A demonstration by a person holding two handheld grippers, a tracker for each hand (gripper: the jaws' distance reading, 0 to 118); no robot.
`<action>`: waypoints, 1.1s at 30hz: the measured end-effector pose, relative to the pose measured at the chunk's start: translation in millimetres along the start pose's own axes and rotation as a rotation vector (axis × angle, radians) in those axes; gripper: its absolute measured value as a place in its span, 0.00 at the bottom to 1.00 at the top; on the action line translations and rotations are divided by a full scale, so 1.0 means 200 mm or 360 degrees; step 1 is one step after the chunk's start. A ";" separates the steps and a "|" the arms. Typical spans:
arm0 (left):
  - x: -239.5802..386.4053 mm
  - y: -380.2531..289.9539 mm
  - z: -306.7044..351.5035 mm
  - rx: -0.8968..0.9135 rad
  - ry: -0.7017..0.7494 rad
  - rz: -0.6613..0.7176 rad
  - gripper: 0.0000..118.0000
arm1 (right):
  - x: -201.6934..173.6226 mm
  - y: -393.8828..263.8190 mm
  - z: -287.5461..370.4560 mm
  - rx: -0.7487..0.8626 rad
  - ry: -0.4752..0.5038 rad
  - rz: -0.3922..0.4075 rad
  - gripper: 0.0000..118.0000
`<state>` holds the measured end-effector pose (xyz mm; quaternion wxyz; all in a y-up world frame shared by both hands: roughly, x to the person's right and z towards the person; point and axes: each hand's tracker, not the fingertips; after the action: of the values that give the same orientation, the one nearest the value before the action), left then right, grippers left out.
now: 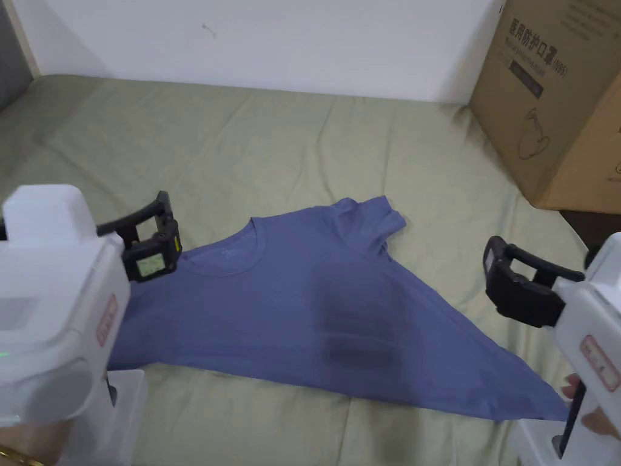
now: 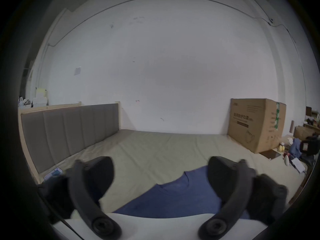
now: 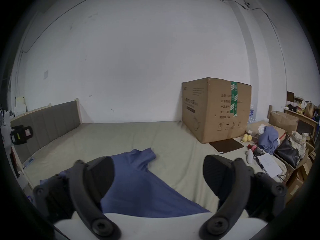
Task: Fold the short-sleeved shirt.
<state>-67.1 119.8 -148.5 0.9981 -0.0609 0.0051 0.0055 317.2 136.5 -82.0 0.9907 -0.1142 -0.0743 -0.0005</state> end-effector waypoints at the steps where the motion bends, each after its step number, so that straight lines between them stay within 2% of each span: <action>1: 0.02 -0.02 0.01 -0.0001 -0.0013 -0.0038 0.64 | -0.02 -0.01 0.01 0.0005 0.0007 0.0014 0.77; 3: 0.07 -0.05 0.00 -0.0034 -0.0019 -0.0099 0.24 | -0.02 -0.03 0.01 0.0015 0.0021 0.0005 0.55; 4: 0.08 -0.06 0.00 -0.0042 -0.0039 -0.0102 0.05 | -0.02 -0.04 0.01 0.0014 0.0033 -0.0019 0.33; 5: 0.08 -0.08 0.00 -0.0042 -0.0071 -0.0085 0.00 | -0.03 -0.05 0.01 0.0009 0.0040 -0.0040 0.12; 6: 0.08 -0.09 0.00 -0.0050 -0.0092 -0.0072 0.00 | -0.04 -0.06 0.00 0.0009 0.0022 -0.0064 0.00; 8: 0.08 -0.09 -0.01 -0.0119 -0.0156 -0.0058 0.00 | -0.02 -0.07 -0.01 -0.0024 0.0016 -0.0050 0.00; 11: 0.11 -0.12 -0.01 -0.0111 -0.0125 -0.0106 0.00 | -0.03 -0.11 -0.02 -0.0055 0.0023 -0.0052 0.00; 16: 0.12 -0.10 -0.08 -0.0149 -0.0157 -0.0017 0.00 | 0.00 -0.13 -0.03 -0.0079 0.0024 -0.0071 0.00; 19: 0.19 -0.06 -0.20 -0.0158 -0.0238 -0.0070 0.00 | 0.01 -0.13 -0.04 -0.0089 0.0026 -0.0095 0.00; 24: 0.37 0.09 -0.59 -0.0291 -0.0389 -0.0065 0.00 | 0.05 -0.12 -0.06 -0.0108 0.0006 -0.0094 0.00; 25: 0.41 0.11 -0.67 -0.0314 -0.0386 -0.0082 0.05 | 0.07 -0.13 -0.06 -0.0114 0.0004 -0.0093 0.00; 26: 0.45 0.12 -0.76 -0.0334 -0.0391 -0.0071 0.16 | 0.08 -0.12 -0.07 -0.0120 -0.0002 -0.0096 0.00; 27: 0.49 0.15 -0.86 -0.0415 -0.0438 -0.0070 0.36 | 0.09 -0.12 -0.07 -0.0129 -0.0013 -0.0096 0.00; 28: 0.52 0.16 -0.95 -0.0503 -0.0492 -0.0078 0.69 | 0.10 -0.12 -0.08 -0.0135 -0.0022 -0.0097 0.00; 29: 0.56 0.17 -1.05 -0.0573 -0.0545 -0.0083 0.87 | 0.12 -0.12 -0.09 -0.0139 -0.0028 -0.0098 0.00; 30: 0.61 0.17 -1.15 -0.0639 -0.0582 -0.0115 0.97 | 0.13 -0.11 -0.10 -0.0147 -0.0044 -0.0100 0.00; 33: 0.73 0.16 -1.41 -0.0866 -0.0659 -0.0240 1.00 | 0.18 -0.10 -0.15 -0.0180 -0.0066 -0.0090 0.00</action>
<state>74.9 118.2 -434.0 0.9228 -0.3224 -0.2037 -0.0547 356.8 110.4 -101.4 0.9805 -0.1678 -0.0978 -0.0305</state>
